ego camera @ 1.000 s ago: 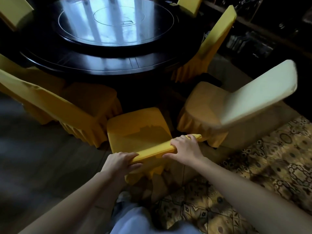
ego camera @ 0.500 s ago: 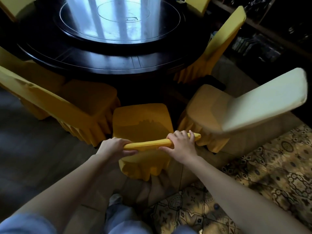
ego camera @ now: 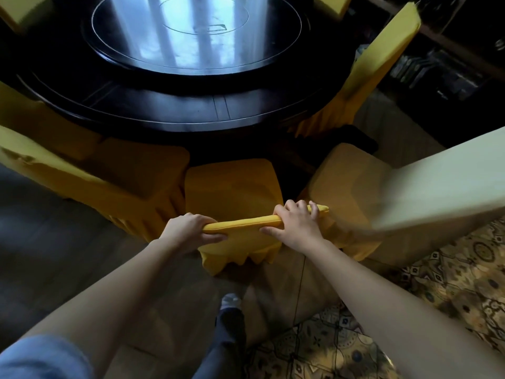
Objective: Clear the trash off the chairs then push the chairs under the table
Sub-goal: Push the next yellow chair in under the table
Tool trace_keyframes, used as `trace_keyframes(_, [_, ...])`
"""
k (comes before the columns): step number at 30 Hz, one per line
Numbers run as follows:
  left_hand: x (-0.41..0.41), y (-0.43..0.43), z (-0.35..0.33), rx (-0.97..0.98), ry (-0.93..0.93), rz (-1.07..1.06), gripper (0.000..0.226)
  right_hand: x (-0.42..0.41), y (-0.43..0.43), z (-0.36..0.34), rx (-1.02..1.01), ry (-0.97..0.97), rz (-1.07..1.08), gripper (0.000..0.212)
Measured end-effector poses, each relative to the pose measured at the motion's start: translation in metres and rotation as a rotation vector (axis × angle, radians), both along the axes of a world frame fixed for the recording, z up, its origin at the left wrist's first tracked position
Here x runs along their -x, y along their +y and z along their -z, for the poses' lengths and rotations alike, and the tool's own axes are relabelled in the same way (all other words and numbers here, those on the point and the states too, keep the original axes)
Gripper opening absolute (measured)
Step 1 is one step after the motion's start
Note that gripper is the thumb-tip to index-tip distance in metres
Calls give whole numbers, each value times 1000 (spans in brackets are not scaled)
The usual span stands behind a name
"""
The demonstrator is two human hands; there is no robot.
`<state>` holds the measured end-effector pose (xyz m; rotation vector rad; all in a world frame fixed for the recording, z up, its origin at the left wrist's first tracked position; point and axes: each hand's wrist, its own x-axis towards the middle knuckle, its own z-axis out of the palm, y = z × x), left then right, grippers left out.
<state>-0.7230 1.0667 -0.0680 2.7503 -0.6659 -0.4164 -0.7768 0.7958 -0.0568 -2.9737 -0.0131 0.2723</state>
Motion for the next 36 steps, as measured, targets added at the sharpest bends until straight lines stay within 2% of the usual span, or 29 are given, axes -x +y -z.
trace_keyframes(18, [-119,-29,2,27,-4,20,71,-124,-32,-6,0,78,-9,58])
trace_keyframes(30, [-132,-35,4,42,48,50,72,-130,-35,-11,2,88,17,63])
trace_keyframes(36, [-128,-42,5,26,52,53,78,-111,-30,-3,-57,-1,110,60])
